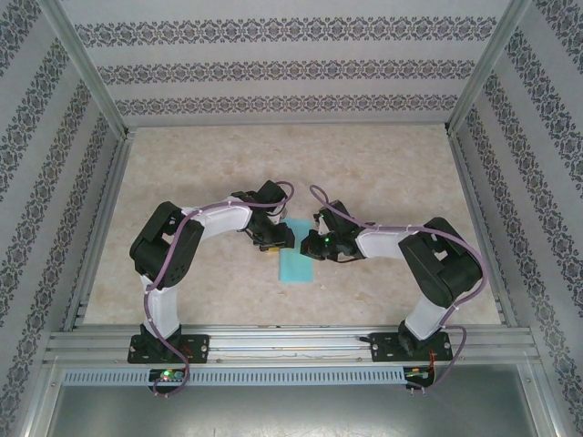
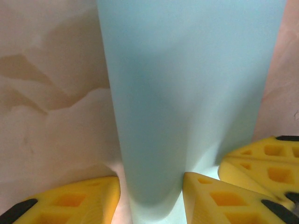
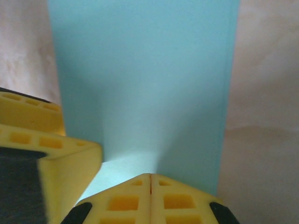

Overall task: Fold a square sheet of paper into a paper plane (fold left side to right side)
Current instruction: Hold the square sheet of paper at the center of the table, then first fold the square sheet of paper in half at the center of the table.

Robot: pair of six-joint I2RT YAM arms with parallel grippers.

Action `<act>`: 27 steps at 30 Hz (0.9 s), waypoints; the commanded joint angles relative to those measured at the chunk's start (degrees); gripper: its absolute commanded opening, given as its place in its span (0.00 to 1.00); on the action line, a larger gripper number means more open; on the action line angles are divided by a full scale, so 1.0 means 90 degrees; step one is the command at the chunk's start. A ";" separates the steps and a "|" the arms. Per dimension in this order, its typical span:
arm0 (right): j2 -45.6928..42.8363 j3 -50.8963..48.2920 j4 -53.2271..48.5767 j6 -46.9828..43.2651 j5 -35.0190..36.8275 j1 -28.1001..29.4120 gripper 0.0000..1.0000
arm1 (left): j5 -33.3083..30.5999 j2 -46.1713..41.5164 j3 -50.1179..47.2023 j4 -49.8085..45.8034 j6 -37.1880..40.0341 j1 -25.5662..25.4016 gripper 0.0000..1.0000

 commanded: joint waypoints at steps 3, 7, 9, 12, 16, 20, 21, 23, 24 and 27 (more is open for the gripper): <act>0.0212 0.0026 -0.0368 0.0043 0.0237 0.0073 0.04 | -0.0054 0.0750 -0.0322 0.0350 0.0174 -0.0335 0.45; 0.0329 -0.0026 -0.0515 0.0021 0.0308 0.0071 0.01 | -0.0076 0.0435 -0.0348 0.0339 0.0173 -0.0278 0.49; 0.0386 -0.0037 -0.0548 0.0011 0.0309 0.0074 0.00 | -0.0118 0.0170 -0.0381 0.0322 0.0192 -0.0197 0.52; 0.0466 -0.0047 -0.0593 -0.0008 0.0312 0.0084 0.00 | -0.0195 -0.0336 -0.0443 0.0325 0.0262 -0.0064 0.56; 0.0527 -0.0037 -0.0670 -0.0038 0.0357 0.0089 0.00 | -0.0285 -0.0989 -0.0448 0.0263 0.0462 0.0032 0.59; 0.0527 -0.0005 -0.0851 -0.0113 0.0498 0.0113 0.00 | -0.0467 -0.1451 -0.0510 0.0229 0.0563 0.0085 0.55; 0.0528 -0.0008 -0.0873 -0.0123 0.0513 0.0113 0.00 | -0.0400 -0.1517 -0.0565 0.0310 0.0569 0.0095 0.53; 0.0518 -0.0017 -0.0927 -0.0150 0.0557 0.0113 0.00 | -0.0136 -0.1602 -0.0675 0.0542 0.0558 0.0097 0.44; 0.0517 -0.0018 -0.0946 -0.0154 0.0571 0.0112 0.00 | 0.0032 -0.1603 -0.0723 0.0659 0.0550 0.0101 0.41; 0.0517 -0.0022 -0.0963 -0.0171 0.0592 0.0114 0.00 | 0.0689 -0.1452 -0.0878 0.1141 0.0458 0.0100 0.31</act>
